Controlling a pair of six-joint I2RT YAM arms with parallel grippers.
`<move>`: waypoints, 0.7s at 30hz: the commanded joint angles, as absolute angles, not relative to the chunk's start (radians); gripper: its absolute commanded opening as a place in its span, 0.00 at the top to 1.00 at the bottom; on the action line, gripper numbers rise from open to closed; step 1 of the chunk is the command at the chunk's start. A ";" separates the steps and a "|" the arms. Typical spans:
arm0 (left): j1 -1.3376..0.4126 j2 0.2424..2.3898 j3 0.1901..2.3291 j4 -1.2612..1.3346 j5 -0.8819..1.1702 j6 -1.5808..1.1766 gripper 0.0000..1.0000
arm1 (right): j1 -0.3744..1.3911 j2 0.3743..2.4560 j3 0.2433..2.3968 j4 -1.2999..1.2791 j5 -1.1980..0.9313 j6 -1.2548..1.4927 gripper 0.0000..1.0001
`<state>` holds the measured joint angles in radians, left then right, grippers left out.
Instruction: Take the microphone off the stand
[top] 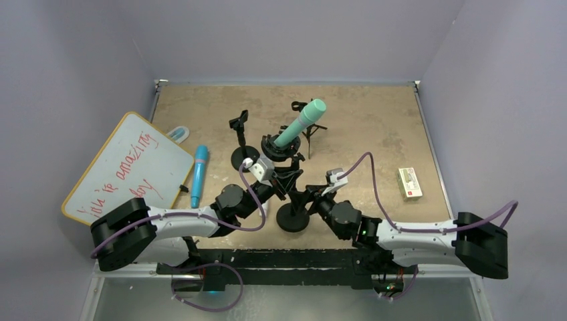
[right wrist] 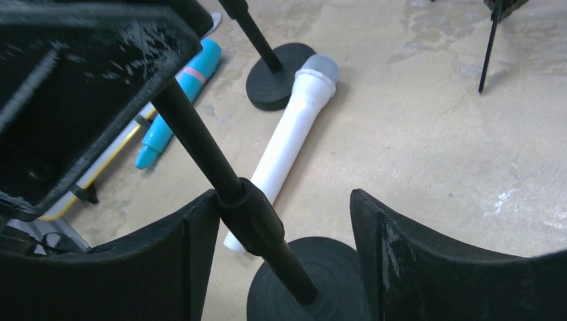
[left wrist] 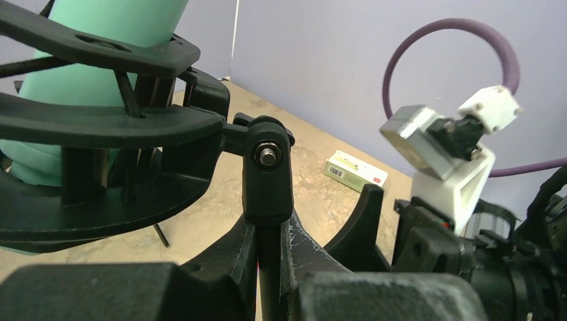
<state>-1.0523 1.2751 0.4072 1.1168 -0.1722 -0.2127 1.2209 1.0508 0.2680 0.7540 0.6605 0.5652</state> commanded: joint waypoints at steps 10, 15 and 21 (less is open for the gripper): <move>-1.039 1.252 0.373 1.195 -0.179 -0.123 1.00 | 1.064 0.899 0.262 0.672 0.493 0.541 0.27; -1.039 1.270 0.383 1.258 -0.174 -0.071 1.00 | 1.041 0.923 0.362 0.453 0.597 0.590 0.31; -1.039 1.314 0.420 1.304 -0.167 -0.037 1.00 | 0.980 0.924 0.422 0.259 0.680 0.717 0.36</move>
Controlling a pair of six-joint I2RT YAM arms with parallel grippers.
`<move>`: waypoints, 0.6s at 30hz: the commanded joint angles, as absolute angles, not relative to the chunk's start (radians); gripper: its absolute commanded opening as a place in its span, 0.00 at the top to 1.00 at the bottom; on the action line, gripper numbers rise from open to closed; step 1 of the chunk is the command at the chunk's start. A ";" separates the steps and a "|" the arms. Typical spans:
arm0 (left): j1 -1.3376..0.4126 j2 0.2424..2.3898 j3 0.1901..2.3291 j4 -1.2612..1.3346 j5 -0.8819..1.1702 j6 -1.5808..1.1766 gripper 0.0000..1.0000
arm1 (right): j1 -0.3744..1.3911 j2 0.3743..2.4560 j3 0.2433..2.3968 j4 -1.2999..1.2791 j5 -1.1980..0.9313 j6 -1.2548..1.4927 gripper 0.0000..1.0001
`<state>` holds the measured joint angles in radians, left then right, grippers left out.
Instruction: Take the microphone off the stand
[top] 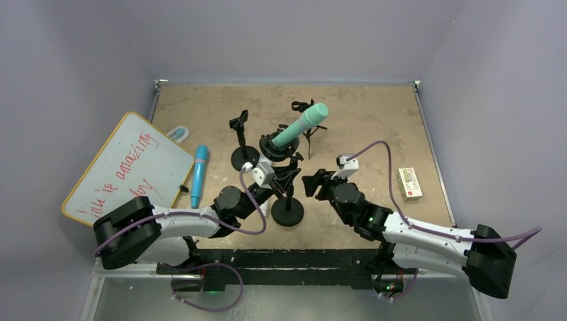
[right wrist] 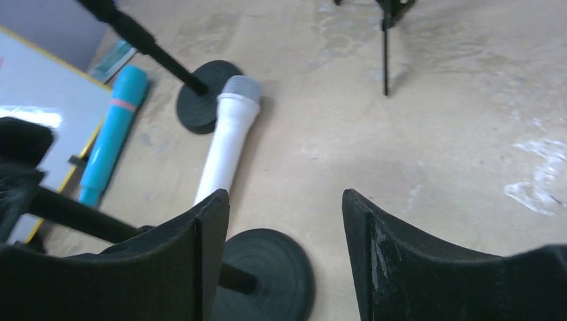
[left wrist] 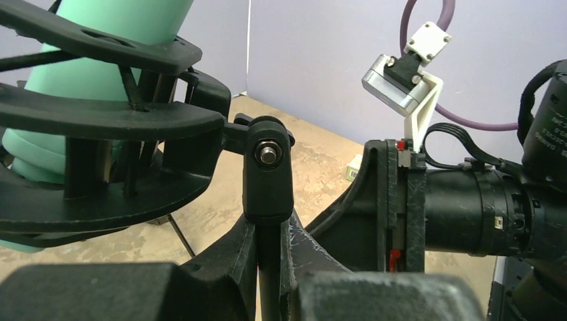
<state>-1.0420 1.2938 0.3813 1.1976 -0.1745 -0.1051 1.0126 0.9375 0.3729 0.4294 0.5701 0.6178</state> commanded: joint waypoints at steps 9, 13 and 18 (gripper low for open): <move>-1.039 1.365 0.441 1.454 -0.138 -0.021 1.00 | 0.909 0.840 0.450 0.156 0.731 0.744 0.33; -1.039 1.396 0.446 1.473 -0.115 -0.027 1.00 | 0.886 0.822 0.470 0.128 0.750 0.734 0.29; -1.039 1.430 0.366 1.559 -0.157 -0.076 1.00 | 0.861 0.792 0.496 0.111 0.697 0.717 0.27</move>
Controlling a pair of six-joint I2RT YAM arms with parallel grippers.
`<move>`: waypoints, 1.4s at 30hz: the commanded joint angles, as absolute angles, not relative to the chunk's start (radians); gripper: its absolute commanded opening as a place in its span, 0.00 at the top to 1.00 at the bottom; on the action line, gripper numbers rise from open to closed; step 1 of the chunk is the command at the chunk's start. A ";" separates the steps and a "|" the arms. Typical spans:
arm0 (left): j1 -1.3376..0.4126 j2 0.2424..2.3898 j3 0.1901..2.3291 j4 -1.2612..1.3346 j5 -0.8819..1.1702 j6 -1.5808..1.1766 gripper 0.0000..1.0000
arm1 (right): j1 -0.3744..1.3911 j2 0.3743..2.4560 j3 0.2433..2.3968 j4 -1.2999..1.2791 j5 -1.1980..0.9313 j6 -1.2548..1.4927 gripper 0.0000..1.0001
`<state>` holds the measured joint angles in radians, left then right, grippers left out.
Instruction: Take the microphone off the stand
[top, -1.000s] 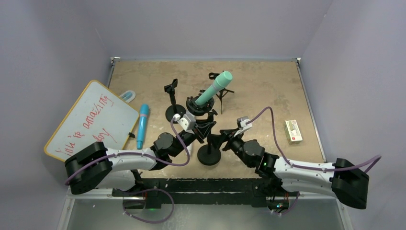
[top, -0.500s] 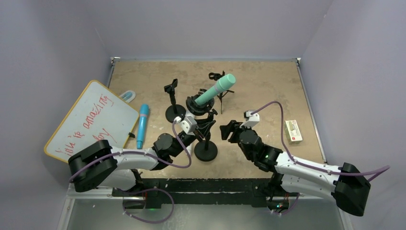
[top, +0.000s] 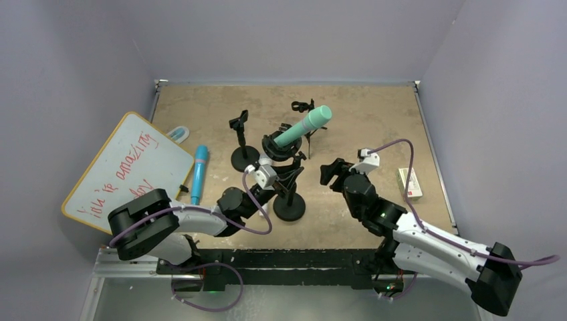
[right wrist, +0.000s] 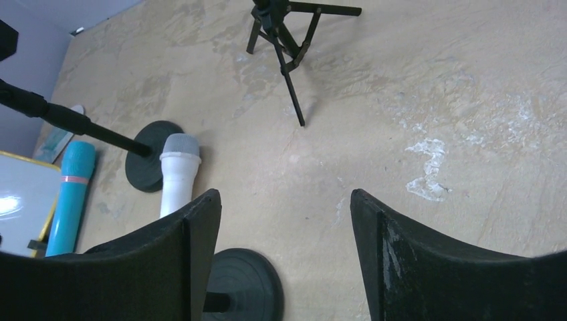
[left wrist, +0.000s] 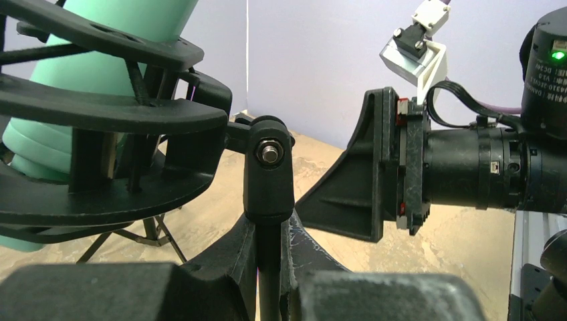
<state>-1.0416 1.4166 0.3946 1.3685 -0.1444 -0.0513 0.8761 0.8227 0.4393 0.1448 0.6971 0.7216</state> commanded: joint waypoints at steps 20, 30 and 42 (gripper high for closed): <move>-1.039 1.281 0.336 1.286 -0.181 -0.180 0.59 | 0.859 0.748 0.620 0.146 0.343 0.583 0.20; -1.039 1.212 0.322 1.168 -0.175 -0.192 0.57 | 0.859 0.768 0.660 0.217 0.193 0.562 0.29; -1.039 1.258 0.331 1.181 -0.173 -0.220 0.57 | 0.859 0.752 0.698 0.251 0.148 0.600 0.37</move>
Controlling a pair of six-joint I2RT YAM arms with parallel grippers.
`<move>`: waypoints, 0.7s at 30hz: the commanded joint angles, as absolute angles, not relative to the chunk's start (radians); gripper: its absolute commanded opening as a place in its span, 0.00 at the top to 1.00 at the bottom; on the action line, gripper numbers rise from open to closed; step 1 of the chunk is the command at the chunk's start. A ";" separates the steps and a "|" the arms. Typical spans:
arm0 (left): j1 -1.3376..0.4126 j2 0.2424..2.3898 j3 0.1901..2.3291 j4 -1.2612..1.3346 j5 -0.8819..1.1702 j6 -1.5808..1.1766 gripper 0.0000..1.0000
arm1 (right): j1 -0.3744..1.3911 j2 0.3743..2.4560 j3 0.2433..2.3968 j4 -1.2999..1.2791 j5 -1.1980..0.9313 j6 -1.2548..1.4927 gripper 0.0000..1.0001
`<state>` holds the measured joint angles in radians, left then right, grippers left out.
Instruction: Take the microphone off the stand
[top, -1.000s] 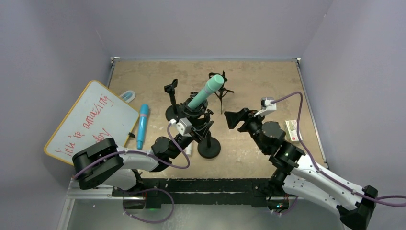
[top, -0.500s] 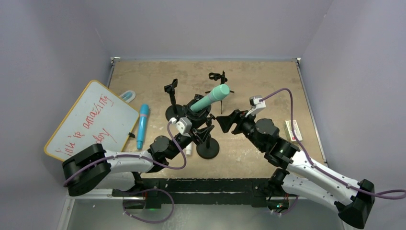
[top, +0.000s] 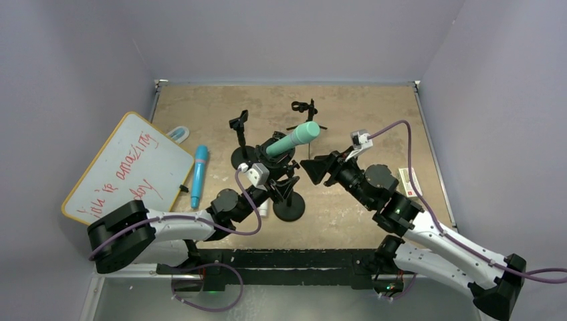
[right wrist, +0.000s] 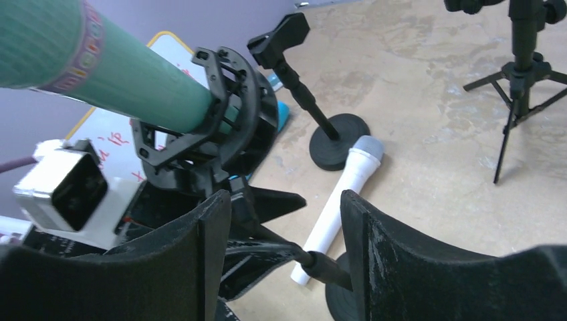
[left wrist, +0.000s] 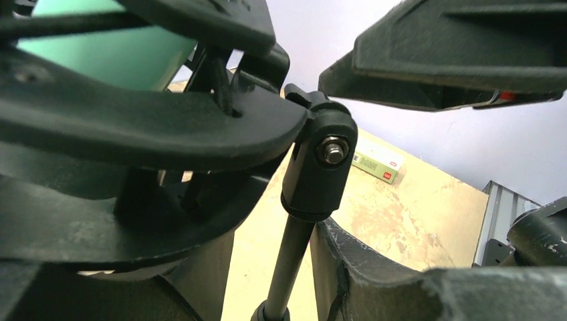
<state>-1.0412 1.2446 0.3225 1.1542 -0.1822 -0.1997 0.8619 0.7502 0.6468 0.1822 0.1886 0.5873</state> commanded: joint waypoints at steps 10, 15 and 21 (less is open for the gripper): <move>-1.039 1.266 0.339 1.189 -0.171 -0.221 0.58 | 0.859 0.988 0.771 0.258 0.086 0.581 0.50; -1.039 1.259 0.339 1.175 -0.170 -0.211 0.65 | 0.858 1.053 0.774 0.275 0.099 0.576 0.62; -1.039 1.249 0.335 1.155 -0.166 -0.192 0.85 | 0.858 1.060 0.762 0.239 0.107 0.568 0.68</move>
<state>-1.0378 1.2644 0.3225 1.1496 -0.1879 -0.1967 0.8616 1.0416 0.7708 0.3382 0.0872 0.6018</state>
